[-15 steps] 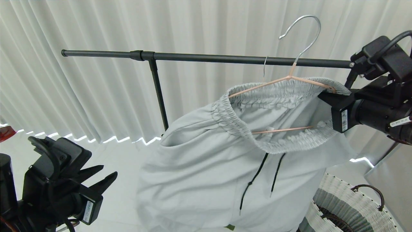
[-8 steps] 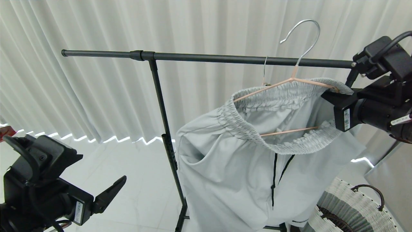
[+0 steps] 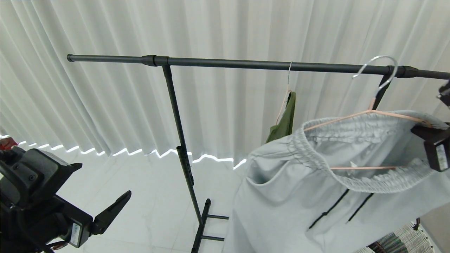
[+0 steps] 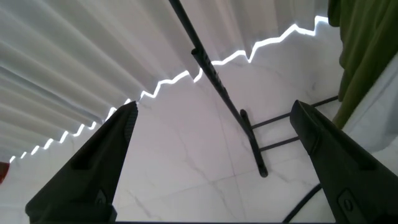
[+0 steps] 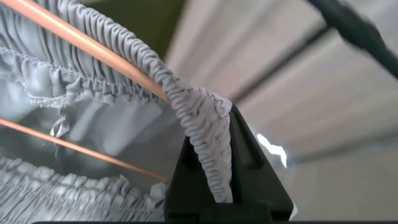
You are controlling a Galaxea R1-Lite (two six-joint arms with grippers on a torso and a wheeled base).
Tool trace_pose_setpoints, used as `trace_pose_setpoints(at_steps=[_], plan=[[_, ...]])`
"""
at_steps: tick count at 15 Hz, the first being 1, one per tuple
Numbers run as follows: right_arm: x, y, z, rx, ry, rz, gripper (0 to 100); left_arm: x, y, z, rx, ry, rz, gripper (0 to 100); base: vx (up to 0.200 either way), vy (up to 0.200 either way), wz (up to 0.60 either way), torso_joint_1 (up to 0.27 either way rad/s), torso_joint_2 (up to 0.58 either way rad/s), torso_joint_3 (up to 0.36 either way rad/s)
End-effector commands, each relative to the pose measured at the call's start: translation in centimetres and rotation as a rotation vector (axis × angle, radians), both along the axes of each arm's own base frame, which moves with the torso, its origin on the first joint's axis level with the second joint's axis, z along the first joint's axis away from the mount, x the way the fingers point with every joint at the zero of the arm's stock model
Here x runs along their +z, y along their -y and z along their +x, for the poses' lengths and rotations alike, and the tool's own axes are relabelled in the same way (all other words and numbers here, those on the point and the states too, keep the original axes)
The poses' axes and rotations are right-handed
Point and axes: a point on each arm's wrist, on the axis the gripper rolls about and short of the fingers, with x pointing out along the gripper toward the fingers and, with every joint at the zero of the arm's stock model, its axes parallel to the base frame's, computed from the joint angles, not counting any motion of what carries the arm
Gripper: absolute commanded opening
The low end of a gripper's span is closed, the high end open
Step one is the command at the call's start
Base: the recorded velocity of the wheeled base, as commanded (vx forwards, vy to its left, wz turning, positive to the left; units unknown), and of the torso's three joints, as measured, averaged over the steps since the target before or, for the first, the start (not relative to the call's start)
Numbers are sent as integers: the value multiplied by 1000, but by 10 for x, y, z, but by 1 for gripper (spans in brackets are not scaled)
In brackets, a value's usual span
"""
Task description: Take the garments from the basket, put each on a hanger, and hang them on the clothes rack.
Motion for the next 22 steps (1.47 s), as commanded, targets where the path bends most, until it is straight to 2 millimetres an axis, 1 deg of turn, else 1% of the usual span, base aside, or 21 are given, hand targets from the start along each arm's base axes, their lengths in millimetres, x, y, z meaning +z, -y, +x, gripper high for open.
trace_pose_setpoints(at_steps=[1, 2, 4, 6, 8, 10, 14, 18, 22], plan=[[0, 40, -52, -168, 3, -3, 0, -1, 0, 0, 1, -3, 2, 100, 0, 0, 0, 0, 0, 0], [-3, 50, -66, -237, -22, -12, 0, -1, 0, 0, 1, -4, 4, 100, 0, 0, 0, 0, 0, 0], [-7, 62, -84, -358, -48, -17, 0, -1, 0, 1, 3, -4, 5, 100, 0, 0, 0, 0, 0, 0], [-10, 69, -92, -479, -68, -18, 0, -1, 0, 1, 5, -5, 6, 100, 0, 0, 0, 0, 0, 0], [-11, 75, -92, -581, -76, -14, 0, -1, 0, 1, 6, -4, 6, 100, 0, 0, 0, 0, 0, 0], [-12, 77, -92, -626, -75, 14, 0, 0, -1, 4, 23, -5, 6, 100, 0, 0, 0, 0, 0, 0], [-13, 79, -91, -661, -81, 32, 0, 3, -3, 5, 38, 5, 3, 100, 0, 0, 0, 0, 0, 0], [-15, 81, -84, -671, -105, 29, 0, 4, -2, 6, 39, 6, 1, 100, 0, 0, 0, 0, 0, 0], [-22, 81, -79, -668, -139, 25, 0, -1, -3, 5, 41, -11, 7, 100, 0, 0, 0, 0, 0, 0]])
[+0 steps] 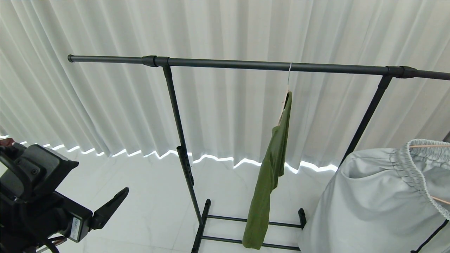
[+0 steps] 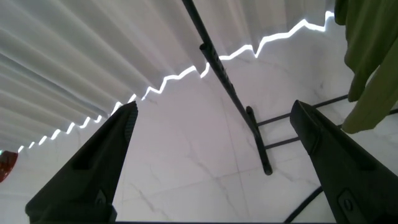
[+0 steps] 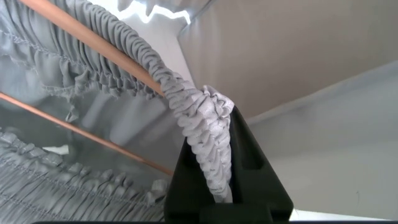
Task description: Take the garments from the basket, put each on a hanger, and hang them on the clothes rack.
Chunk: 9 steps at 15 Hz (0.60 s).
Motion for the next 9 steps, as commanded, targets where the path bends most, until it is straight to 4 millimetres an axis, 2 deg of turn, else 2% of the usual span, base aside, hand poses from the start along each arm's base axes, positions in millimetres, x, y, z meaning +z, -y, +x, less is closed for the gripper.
trace_pose_setpoints(at_steps=[1, 5, 9], plan=[[-3, 1, 5, 1, -25, 5, 0, -2, 0, 0, 1, -9, 3, 100, 0, 0, 0, 0, 0, 0], [-7, 0, 3, 13, -33, 3, 0, 1, 0, -1, 2, 6, 0, 100, 0, 0, 0, 0, 0, 0], [-7, 0, 3, 15, -34, 2, 0, 2, 0, 0, -2, 10, -1, 100, 200, 0, 0, -2, 2, 4]])
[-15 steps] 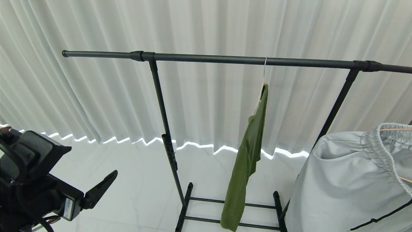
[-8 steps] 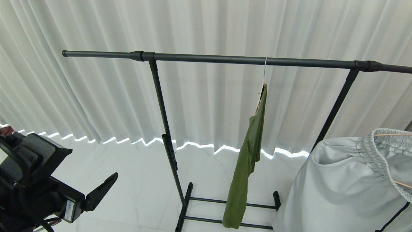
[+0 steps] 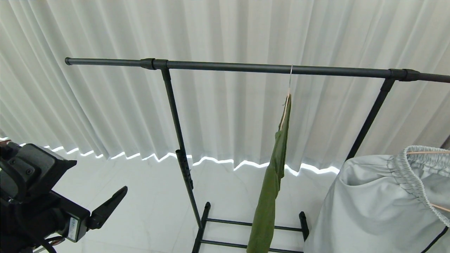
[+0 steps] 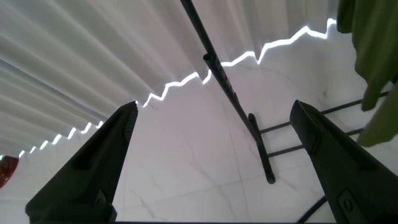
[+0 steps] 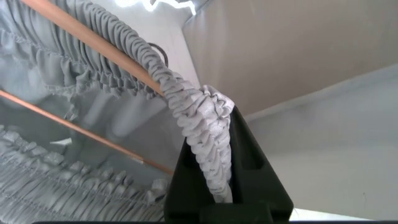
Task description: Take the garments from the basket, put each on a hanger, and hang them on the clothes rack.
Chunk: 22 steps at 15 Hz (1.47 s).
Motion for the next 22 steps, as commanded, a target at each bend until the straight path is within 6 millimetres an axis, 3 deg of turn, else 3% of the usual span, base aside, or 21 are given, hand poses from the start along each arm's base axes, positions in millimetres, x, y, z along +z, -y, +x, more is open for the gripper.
trace_pose_setpoints(at_steps=[1, 6, 10, 18, 22], plan=[[0, 0, 1, 0, -4, 0, 0, 0, 0, 0, 0, 1, 0, 100, 200, 0, 0, 2, 7, -2], [0, 1, 9, 12, 1, 8, 0, -1, 0, -1, 1, -2, 5, 100, 200, 0, 0, 3, 3, -1], [0, 0, 37, 56, 56, 20, 0, -4, 0, 0, -15, -8, 60, 100, 50, 0, 0, 1, 1, 1], [9, 13, 131, 45, 69, 15, 0, -3, -1, -2, -15, 4, 56, 100, 0, 0, 0, 0, 0, 0], [10, 8, 158, 51, 53, 5, 0, -2, -1, -3, -15, 8, 55, 100, 0, 0, 0, 0, 0, 0]])
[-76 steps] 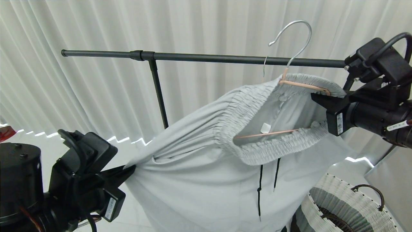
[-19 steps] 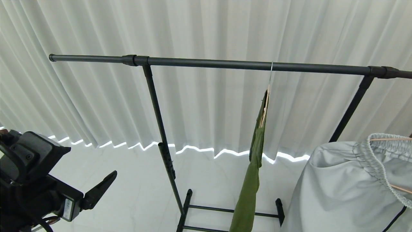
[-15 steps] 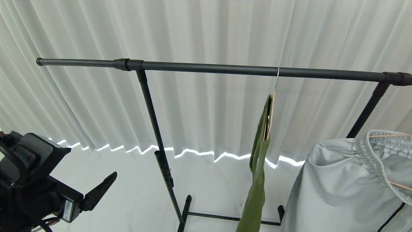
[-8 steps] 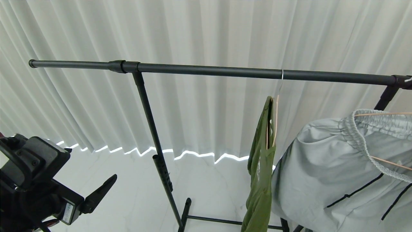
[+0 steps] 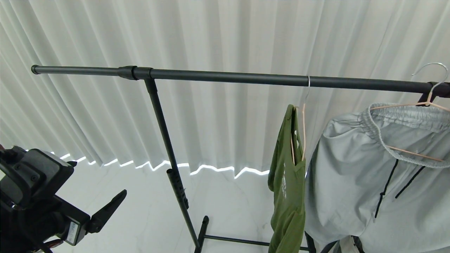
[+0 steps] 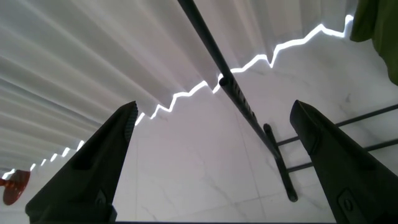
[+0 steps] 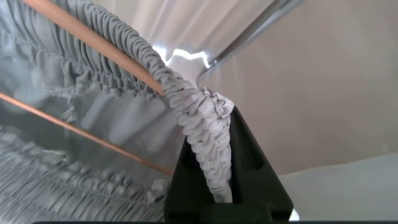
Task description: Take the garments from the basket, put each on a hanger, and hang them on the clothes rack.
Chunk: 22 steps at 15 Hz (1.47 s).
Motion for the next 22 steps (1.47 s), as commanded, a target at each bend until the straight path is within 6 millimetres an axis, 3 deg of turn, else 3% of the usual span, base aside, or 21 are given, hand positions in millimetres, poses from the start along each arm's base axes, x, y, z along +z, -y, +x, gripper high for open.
trace_pose_setpoints(at_steps=[1, 6, 11, 16, 17, 20, 22], plan=[[-9, -3, 19, 21, -46, 4, 0, 0, 0, 0, 1, 2, 0, 100, 0, 0, 0, 0, 0, 0], [-20, -22, 36, 30, -58, 17, 0, 0, 0, 0, 1, 3, -1, 100, 0, 0, 0, 0, 0, 0], [-21, -45, 34, 105, -38, 58, 0, 0, 0, -1, 1, 3, -1, 100, 0, 0, 0, 0, 0, 0], [-19, -56, 29, 153, -32, 61, 0, 1, -1, -2, 1, 8, -3, 100, 0, 0, 0, 0, 0, 0], [-19, -56, 28, 152, -33, 62, 100, 1, 0, -1, 1, 8, -3, 100, 0, 0, 0, 0, 0, 0], [-13, -63, 20, 183, 11, 86, 100, 1, -1, -2, 1, 8, -3, 100, 0, 0, 0, 0, 0, 0], [-1, -77, 1, 250, 82, 142, 100, 1, -1, -2, 5, 8, -2, 100, 0, 0, 0, 0, 0, 0]])
